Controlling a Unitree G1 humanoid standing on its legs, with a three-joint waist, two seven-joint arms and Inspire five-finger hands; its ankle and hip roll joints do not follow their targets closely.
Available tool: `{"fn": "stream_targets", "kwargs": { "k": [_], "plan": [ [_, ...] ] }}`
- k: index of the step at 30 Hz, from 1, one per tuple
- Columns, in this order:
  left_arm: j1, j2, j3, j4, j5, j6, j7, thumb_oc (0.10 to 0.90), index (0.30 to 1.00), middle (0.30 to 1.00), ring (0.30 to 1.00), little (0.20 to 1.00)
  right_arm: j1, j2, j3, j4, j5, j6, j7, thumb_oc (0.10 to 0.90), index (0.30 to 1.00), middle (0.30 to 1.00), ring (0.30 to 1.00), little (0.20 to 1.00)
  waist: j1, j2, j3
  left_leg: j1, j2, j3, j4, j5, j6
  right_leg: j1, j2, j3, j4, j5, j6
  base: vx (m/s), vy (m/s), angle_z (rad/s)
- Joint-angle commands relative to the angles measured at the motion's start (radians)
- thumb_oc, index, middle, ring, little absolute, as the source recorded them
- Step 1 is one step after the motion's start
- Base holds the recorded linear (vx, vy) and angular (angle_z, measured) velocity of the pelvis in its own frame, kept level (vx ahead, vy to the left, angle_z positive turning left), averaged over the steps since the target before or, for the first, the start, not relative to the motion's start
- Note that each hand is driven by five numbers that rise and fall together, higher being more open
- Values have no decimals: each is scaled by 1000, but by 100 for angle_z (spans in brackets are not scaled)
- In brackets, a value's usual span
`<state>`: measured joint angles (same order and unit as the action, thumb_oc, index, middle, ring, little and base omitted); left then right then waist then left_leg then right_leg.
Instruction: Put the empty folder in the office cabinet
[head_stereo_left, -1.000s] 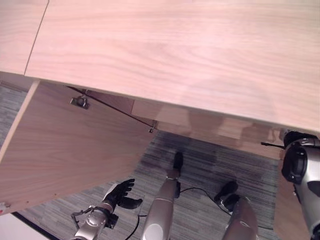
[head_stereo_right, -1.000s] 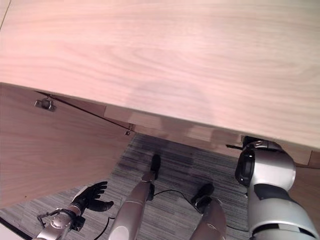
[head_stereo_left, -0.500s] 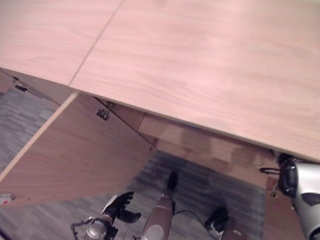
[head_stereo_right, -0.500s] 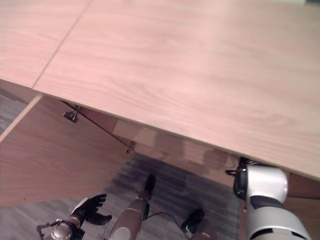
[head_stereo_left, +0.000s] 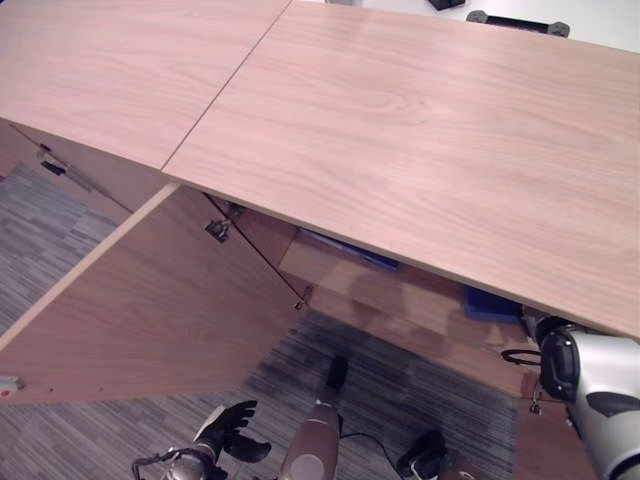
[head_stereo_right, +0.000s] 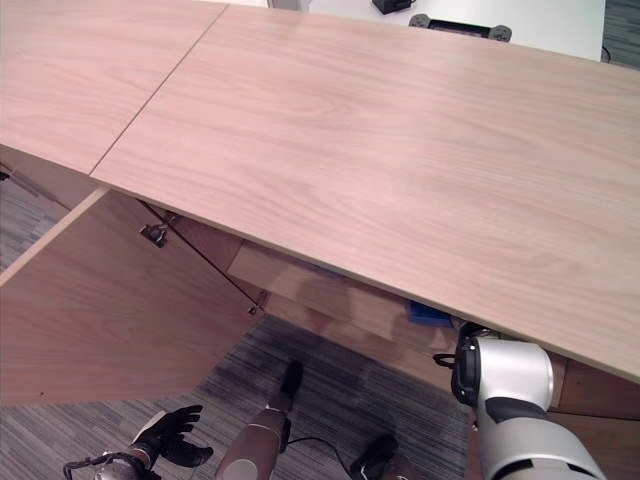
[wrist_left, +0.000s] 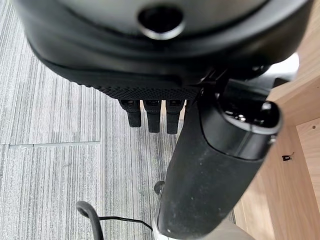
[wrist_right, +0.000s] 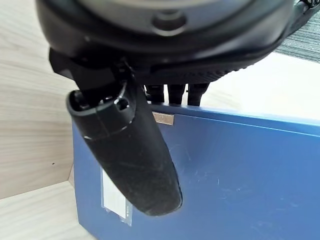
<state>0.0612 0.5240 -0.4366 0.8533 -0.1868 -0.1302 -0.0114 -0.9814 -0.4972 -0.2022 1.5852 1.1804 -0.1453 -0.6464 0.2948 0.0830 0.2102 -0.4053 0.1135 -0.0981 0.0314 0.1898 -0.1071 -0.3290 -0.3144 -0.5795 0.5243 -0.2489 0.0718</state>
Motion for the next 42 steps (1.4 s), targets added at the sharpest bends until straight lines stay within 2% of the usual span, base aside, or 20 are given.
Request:
{"fn": "stream_targets", "kwargs": {
  "k": [1,14,36,40,42],
  "plan": [
    [-40,20,21,30,15,-11,5,800,900,900,900,900,-57,-69,-14,-39,-34,-35,5,800,900,900,900,900,26,-16,56,62,21,-35,83,-206,-52,133,38,26,-131,-4,99,33,13,0],
    [-45,-20,42,101,39,-9,20,800,900,900,900,900,5,-13,-17,-43,-69,-38,13,800,900,900,900,900,23,-38,9,129,33,-31,11,-189,-53,186,63,20,-184,9,99,23,5,2],
    [-25,-48,52,135,62,-11,22,800,900,900,900,900,39,-2,17,-66,-71,-16,93,800,900,900,900,900,21,-44,-15,167,38,-22,-41,-173,-53,209,68,6,-209,23,102,3,0,1],
    [-19,-44,66,140,54,-11,21,800,900,900,900,900,5,3,42,-93,-33,-17,141,800,900,900,900,900,27,-49,-14,171,40,-21,-47,-172,-53,211,70,10,-213,24,102,0,0,0],
    [-15,-44,69,144,58,-13,19,800,900,900,900,900,-22,15,35,-137,19,-51,169,800,900,900,900,900,26,-48,-15,174,42,-19,-50,-171,-53,210,69,12,-210,24,103,0,0,0]
  ]
}}
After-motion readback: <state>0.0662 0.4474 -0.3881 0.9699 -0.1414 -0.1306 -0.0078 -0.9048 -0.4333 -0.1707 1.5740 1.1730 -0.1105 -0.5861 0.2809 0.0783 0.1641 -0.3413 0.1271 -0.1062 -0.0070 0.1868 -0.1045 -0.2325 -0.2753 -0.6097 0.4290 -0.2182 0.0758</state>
